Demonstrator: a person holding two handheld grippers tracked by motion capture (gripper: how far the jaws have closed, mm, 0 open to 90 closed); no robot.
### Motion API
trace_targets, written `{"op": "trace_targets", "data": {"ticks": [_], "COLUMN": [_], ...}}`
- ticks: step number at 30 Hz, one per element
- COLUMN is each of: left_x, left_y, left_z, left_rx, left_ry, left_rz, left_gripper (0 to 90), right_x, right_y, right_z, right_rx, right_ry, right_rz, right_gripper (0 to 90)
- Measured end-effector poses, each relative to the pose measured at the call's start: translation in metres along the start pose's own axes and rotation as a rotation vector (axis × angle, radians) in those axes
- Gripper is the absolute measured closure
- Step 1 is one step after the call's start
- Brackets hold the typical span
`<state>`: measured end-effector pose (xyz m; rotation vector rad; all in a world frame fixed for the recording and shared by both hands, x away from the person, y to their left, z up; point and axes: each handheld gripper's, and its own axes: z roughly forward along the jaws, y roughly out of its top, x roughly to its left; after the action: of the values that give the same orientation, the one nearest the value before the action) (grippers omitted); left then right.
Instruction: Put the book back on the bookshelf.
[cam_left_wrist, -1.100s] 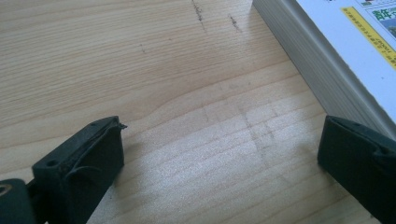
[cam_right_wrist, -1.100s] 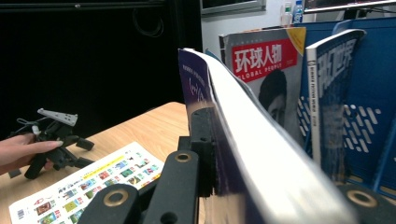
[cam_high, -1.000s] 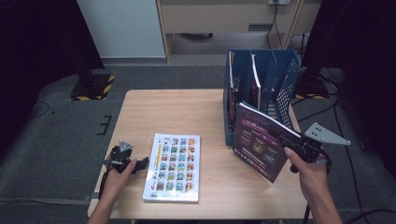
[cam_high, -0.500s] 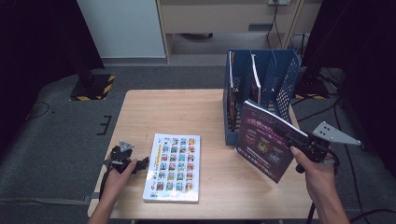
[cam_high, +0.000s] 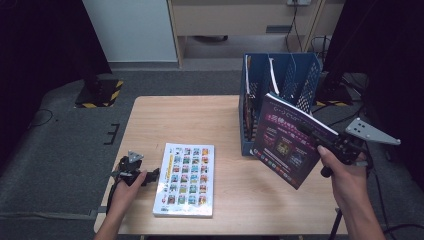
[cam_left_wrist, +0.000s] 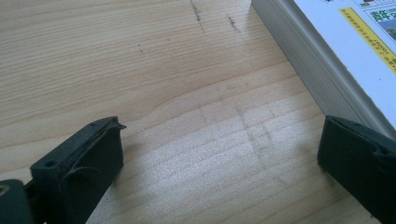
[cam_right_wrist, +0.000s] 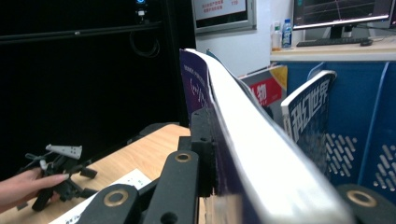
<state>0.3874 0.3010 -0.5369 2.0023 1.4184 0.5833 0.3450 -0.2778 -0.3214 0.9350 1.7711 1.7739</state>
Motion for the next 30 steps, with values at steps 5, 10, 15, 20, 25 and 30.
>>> {"op": "trace_targets", "data": {"ticks": [5, 10, 15, 20, 25, 30], "left_x": [0.0, 0.0, 0.0, 0.0, 0.0, -0.001], "left_y": [0.0, 0.0, 0.0, 0.0, 0.0, 0.0], "left_z": [0.0, 0.0, 0.0, 0.0, 0.0, 0.0], "left_rx": [0.0, 0.0, 0.0, 0.0, 0.001, 0.0], "left_ry": [-0.001, -0.001, -0.001, -0.002, -0.003, -0.002], "left_rz": [-0.001, -0.001, 0.0, 0.002, 0.002, -0.001], "left_gripper": [0.0, 0.0, 0.0, 0.0, 0.0, 0.0], "right_x": [-0.003, -0.007, -0.012, -0.018, -0.023, -0.027], "right_y": [0.013, 0.022, 0.028, 0.031, 0.033, 0.035], "right_z": [0.002, 0.002, -0.002, -0.004, -0.006, -0.005], "right_rx": [-0.006, 0.006, 0.004, 0.036, 0.048, 0.043], "right_ry": [-0.03, -0.069, -0.111, -0.166, -0.204, -0.24], "right_rz": [-0.004, -0.022, -0.015, -0.02, -0.02, -0.015], "right_gripper": [83.9, 83.9, 83.9, 83.9, 83.9, 83.9]}}
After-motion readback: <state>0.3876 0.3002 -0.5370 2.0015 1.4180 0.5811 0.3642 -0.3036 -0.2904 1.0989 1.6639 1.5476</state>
